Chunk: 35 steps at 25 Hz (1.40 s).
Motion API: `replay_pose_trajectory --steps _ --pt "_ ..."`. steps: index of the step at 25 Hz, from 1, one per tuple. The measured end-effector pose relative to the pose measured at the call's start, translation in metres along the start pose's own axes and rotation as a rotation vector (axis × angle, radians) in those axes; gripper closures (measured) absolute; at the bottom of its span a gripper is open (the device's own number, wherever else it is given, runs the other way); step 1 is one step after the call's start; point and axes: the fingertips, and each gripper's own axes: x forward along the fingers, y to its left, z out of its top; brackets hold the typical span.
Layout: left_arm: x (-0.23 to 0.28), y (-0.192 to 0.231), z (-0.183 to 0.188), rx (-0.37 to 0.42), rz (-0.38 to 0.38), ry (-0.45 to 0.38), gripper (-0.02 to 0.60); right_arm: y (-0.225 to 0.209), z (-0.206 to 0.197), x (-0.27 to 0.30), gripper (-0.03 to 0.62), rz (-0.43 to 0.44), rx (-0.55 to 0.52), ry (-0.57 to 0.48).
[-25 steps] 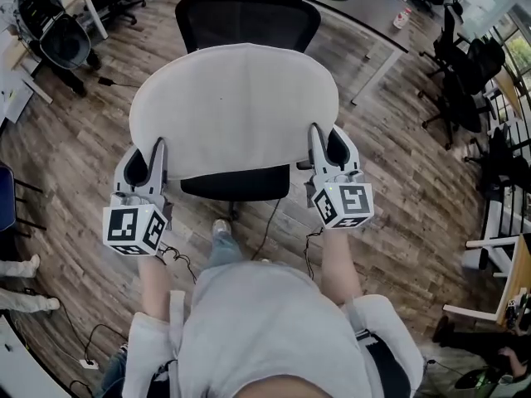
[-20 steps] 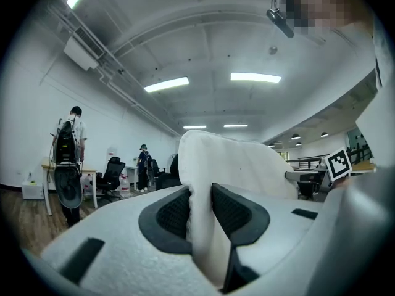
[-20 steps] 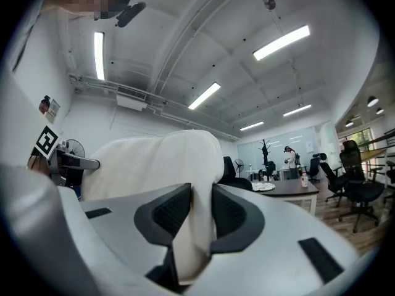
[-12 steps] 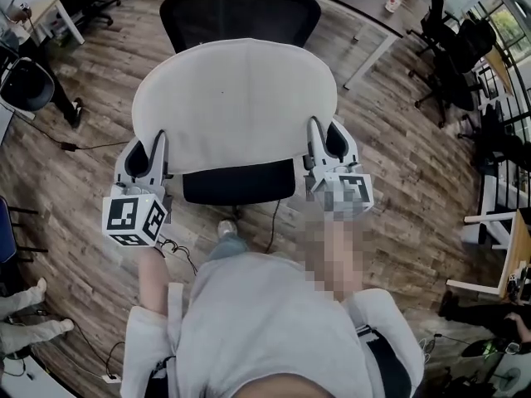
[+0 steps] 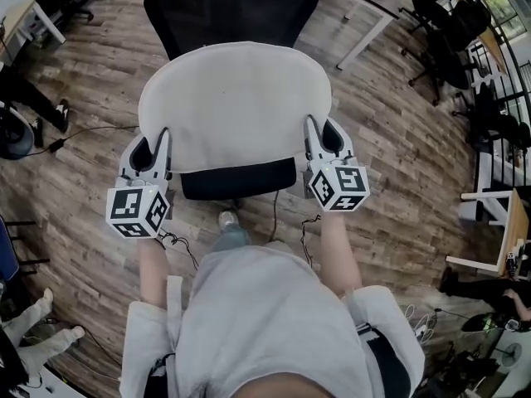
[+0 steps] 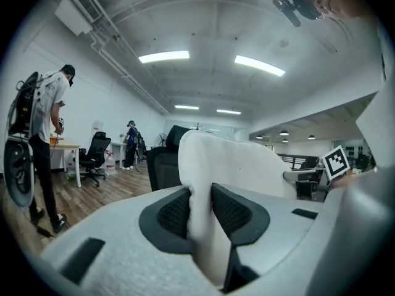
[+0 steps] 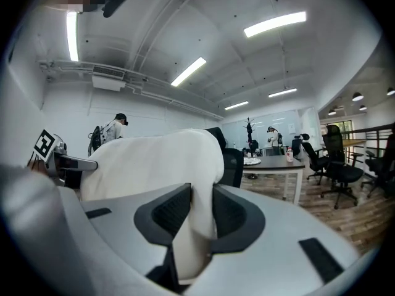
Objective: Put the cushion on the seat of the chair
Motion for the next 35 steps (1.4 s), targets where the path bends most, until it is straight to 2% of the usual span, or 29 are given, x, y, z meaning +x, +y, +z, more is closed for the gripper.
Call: replay_pose_trajectory --steps 16,22,35 --pt "0.055 0.022 -0.092 -0.122 -0.038 0.197 0.503 -0.018 -0.090 0.040 0.508 -0.066 0.053 0.219" --pt "0.068 0.032 -0.136 -0.175 -0.025 0.282 0.503 -0.019 -0.130 0.054 0.508 -0.069 0.065 0.307" --pt "0.086 0.047 -0.211 -0.230 -0.011 0.407 0.503 -0.023 -0.207 0.070 0.508 -0.084 0.108 0.442"
